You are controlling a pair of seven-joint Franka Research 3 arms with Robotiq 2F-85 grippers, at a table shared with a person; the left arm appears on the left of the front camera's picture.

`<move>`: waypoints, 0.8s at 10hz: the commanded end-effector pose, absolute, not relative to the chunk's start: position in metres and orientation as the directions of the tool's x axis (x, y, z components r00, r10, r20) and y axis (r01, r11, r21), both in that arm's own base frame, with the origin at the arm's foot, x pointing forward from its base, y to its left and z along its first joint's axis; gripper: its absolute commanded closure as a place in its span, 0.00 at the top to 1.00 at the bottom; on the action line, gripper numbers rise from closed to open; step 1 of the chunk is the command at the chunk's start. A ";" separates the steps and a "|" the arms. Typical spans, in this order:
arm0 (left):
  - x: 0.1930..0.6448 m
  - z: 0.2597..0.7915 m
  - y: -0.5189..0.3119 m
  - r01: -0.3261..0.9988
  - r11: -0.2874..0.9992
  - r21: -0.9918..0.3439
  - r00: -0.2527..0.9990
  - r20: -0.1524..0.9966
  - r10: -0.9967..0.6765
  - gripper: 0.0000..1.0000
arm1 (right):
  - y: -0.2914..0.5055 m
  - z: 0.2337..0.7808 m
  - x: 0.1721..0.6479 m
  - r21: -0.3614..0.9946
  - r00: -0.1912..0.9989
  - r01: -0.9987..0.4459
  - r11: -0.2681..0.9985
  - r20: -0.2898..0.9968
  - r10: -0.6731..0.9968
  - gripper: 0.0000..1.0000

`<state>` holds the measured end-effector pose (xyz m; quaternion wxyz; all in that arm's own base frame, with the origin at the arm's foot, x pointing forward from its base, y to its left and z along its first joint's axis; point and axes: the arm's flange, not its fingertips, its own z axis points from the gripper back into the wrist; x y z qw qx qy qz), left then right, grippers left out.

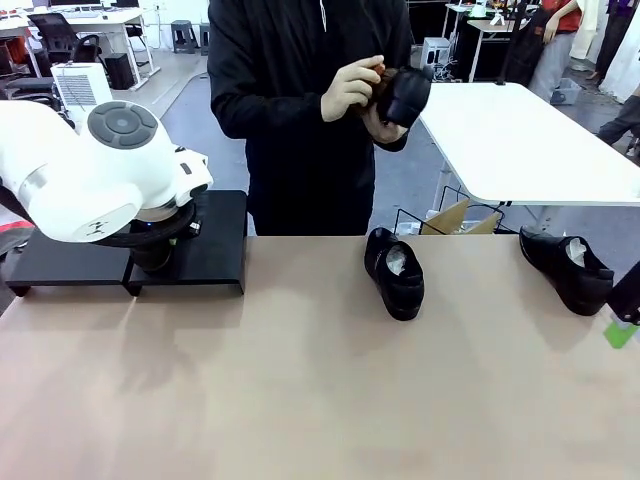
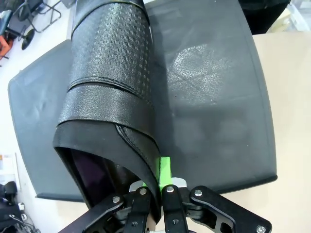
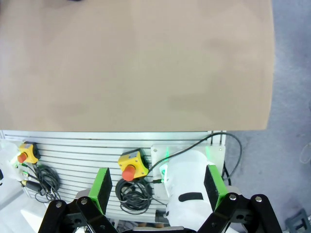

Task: Organize the shoes by placing them on the stand.
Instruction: Place the Shoe from the middle of the table onto the Shoes Stand.

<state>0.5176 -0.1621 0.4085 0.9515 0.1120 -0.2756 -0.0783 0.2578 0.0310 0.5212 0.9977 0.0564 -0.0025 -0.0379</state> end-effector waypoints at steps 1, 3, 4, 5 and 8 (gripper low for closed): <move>0.527 0.411 -0.163 0.065 0.956 0.285 0.829 0.518 -0.211 0.00 | 0.033 0.522 0.258 0.129 0.996 0.085 0.988 -0.002 -0.085 1.00; 0.527 0.410 -0.163 0.059 0.959 0.276 0.840 0.506 -0.197 0.38 | 0.033 0.522 0.258 0.129 0.996 0.085 0.988 -0.002 -0.085 1.00; 0.527 0.410 -0.163 0.057 0.961 0.270 0.843 0.503 -0.192 0.57 | 0.033 0.522 0.258 0.129 0.996 0.085 0.988 -0.002 -0.085 1.00; 0.528 0.409 -0.162 0.056 0.964 0.261 0.846 0.501 -0.185 0.76 | 0.033 0.522 0.258 0.129 0.996 0.085 0.988 -0.002 -0.085 1.00; 0.522 0.415 -0.164 0.032 0.965 0.260 0.844 0.510 -0.165 1.00 | 0.033 0.522 0.258 0.129 0.996 0.085 0.988 -0.002 -0.085 1.00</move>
